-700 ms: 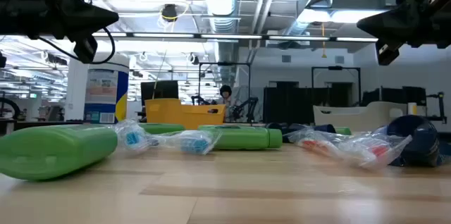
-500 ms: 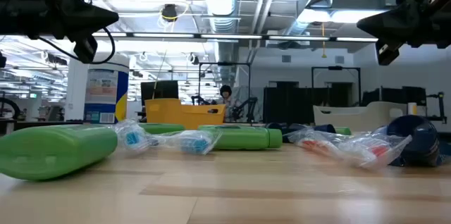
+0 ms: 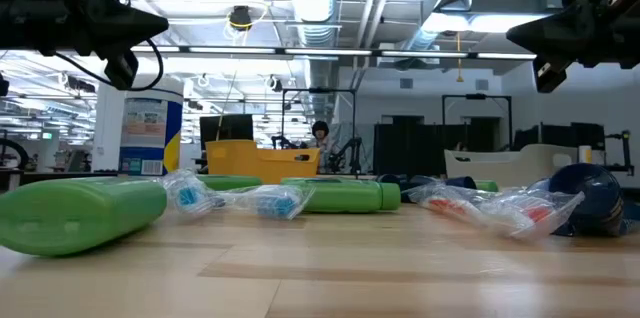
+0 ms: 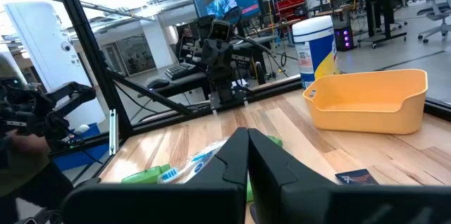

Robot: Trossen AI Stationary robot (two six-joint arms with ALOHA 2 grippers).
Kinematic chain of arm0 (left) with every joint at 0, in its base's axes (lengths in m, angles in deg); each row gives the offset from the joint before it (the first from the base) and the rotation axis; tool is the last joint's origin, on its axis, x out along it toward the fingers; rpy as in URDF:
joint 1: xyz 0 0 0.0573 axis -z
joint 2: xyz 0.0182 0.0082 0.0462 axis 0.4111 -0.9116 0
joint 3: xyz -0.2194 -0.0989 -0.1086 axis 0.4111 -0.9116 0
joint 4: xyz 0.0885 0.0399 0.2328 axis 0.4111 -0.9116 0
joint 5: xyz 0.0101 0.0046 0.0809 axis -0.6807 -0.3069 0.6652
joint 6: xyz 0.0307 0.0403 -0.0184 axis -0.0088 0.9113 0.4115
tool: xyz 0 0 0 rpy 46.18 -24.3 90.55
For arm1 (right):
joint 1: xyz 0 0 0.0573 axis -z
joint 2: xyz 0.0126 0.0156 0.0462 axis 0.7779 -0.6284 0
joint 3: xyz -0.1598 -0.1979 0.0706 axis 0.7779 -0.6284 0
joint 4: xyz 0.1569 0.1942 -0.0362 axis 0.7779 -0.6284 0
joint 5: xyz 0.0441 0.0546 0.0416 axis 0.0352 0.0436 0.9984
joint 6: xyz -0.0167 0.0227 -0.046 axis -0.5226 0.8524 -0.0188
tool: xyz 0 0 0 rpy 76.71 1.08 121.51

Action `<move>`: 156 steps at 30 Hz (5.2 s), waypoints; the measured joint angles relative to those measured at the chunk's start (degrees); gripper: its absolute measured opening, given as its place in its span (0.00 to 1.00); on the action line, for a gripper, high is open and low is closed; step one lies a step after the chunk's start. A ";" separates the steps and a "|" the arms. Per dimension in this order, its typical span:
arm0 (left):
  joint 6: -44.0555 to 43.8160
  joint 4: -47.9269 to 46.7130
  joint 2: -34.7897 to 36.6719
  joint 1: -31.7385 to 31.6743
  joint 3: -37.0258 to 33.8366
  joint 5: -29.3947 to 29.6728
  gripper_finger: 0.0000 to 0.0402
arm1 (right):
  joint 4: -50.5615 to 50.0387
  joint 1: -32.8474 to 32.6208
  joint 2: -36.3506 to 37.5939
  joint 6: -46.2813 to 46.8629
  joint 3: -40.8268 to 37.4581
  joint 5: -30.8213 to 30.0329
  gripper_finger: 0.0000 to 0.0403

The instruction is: Pick & Place Travel size toiletries

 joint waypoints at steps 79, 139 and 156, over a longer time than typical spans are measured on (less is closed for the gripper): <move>0.15 -16.70 -58.67 0.21 41.09 -3.09 0.32 | -0.70 2.01 0.01 -2.02 0.00 -1.09 0.00; -3.97 -14.78 -74.22 -4.38 41.28 11.08 0.37 | -0.68 3.78 0.02 -2.01 0.00 -1.11 0.00; 13.34 -8.46 -63.97 -28.43 41.37 12.41 0.42 | -0.69 4.15 0.01 -2.01 0.00 -1.11 0.00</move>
